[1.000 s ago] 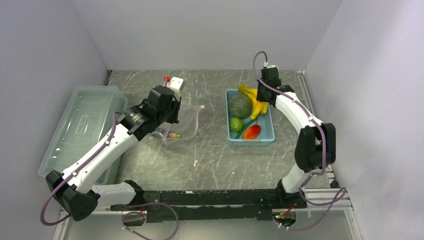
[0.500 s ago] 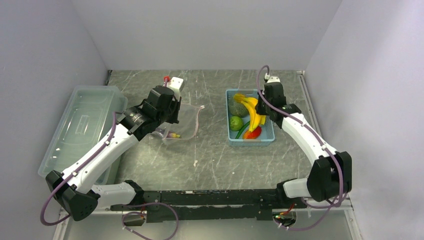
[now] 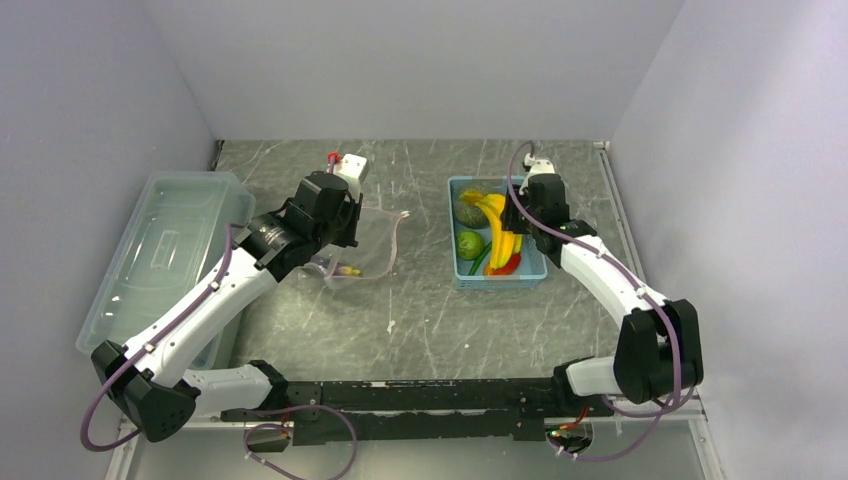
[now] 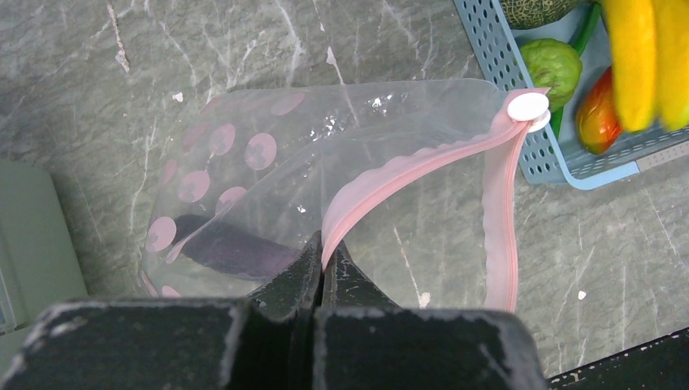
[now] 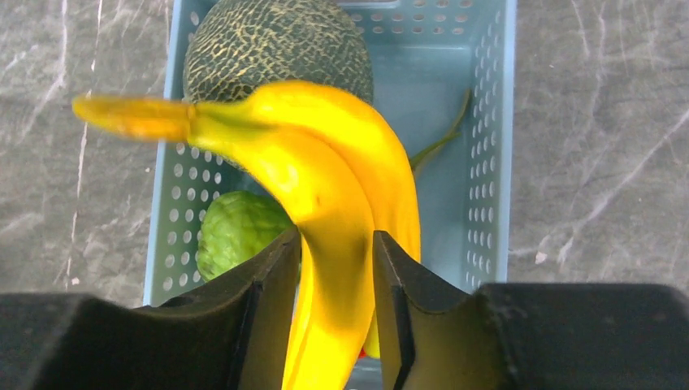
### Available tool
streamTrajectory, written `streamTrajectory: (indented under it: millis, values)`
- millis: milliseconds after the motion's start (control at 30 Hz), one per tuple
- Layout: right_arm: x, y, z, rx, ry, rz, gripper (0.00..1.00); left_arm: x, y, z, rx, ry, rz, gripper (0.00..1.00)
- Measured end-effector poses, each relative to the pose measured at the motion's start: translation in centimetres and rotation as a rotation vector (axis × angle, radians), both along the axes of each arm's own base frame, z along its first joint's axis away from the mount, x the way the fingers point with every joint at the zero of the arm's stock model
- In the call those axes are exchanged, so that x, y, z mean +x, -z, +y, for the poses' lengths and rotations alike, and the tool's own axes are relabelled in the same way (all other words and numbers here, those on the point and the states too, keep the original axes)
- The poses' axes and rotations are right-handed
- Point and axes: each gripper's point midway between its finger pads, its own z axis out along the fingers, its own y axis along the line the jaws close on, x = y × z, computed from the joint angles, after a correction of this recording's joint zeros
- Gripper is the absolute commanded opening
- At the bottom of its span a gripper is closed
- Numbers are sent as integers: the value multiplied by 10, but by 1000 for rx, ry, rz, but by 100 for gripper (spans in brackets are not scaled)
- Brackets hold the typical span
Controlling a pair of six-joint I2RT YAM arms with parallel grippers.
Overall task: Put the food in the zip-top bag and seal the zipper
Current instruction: Pick up the fake fruit from the bin.
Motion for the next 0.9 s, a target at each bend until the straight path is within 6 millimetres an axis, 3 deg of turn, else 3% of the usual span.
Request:
streamTrajectory:
  millis: [133, 433, 600, 767, 900]
  values:
    - [2, 7, 5, 2, -20, 11, 54, 0, 0, 0, 0, -1, 0, 0]
    - [1, 3, 11, -21, -53, 8, 62, 0, 0, 0, 0, -1, 0, 0]
    - [10, -31, 26, -64, -118, -60, 67, 0, 0, 0, 0, -1, 0, 0]
    - [29, -71, 45, -137, -207, -128, 64, 0, 0, 0, 0, -1, 0, 0]
    - [47, -79, 57, -208, -269, -111, 62, 0, 0, 0, 0, -1, 0, 0]
